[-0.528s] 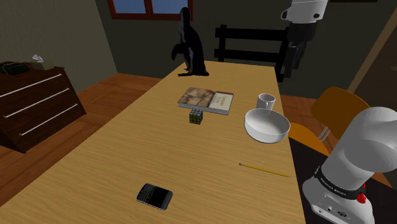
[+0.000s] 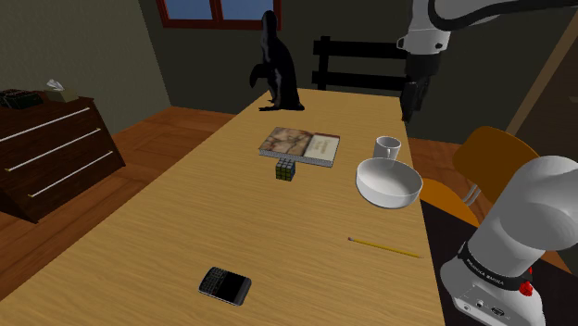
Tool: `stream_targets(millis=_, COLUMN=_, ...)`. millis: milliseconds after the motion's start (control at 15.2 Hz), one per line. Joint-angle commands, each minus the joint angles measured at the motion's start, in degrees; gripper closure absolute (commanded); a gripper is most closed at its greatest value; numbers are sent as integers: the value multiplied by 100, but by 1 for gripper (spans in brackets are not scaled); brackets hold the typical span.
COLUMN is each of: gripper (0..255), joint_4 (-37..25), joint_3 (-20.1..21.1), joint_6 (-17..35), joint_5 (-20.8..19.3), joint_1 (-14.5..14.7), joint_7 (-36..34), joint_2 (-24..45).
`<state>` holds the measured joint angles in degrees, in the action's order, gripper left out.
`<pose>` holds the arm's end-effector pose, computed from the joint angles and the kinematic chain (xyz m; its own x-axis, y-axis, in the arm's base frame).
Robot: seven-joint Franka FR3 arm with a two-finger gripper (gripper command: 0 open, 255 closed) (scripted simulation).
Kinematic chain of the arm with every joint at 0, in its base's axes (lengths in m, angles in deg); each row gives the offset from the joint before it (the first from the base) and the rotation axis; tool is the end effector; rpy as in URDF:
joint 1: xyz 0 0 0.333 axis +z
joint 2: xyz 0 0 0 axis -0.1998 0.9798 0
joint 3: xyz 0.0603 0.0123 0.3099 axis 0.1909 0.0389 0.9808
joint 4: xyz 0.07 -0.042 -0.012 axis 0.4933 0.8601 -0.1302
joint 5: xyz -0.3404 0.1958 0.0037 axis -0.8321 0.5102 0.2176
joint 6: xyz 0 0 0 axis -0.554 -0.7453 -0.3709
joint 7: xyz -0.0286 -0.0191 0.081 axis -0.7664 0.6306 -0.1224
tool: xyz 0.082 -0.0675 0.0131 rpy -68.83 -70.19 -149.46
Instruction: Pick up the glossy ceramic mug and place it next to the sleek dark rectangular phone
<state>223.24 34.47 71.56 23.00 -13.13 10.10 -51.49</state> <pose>0.3238 -0.0722 0.5447 0.9886 0.1206 -0.0898 0.1226 -0.9923 0.0168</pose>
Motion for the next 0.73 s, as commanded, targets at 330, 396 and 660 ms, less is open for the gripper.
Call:
stream_targets(millis=330, gripper=0, joint_4=-45, joint_3=-770, joint_6=956, joint_5=-228, joint_1=-126, joint_7=800, joint_2=1121)
stream_targets(millis=396, gripper=0, joint_4=-83, joint_3=-870, joint_6=1089, joint_5=-231, joint_1=-133, joint_7=911, joint_2=1314)
stream_targets(millis=660, gripper=0, joint_4=-309, joint_3=-1250, joint_6=1594, joint_5=-158, joint_1=-146, joint_7=1385, joint_2=2143)
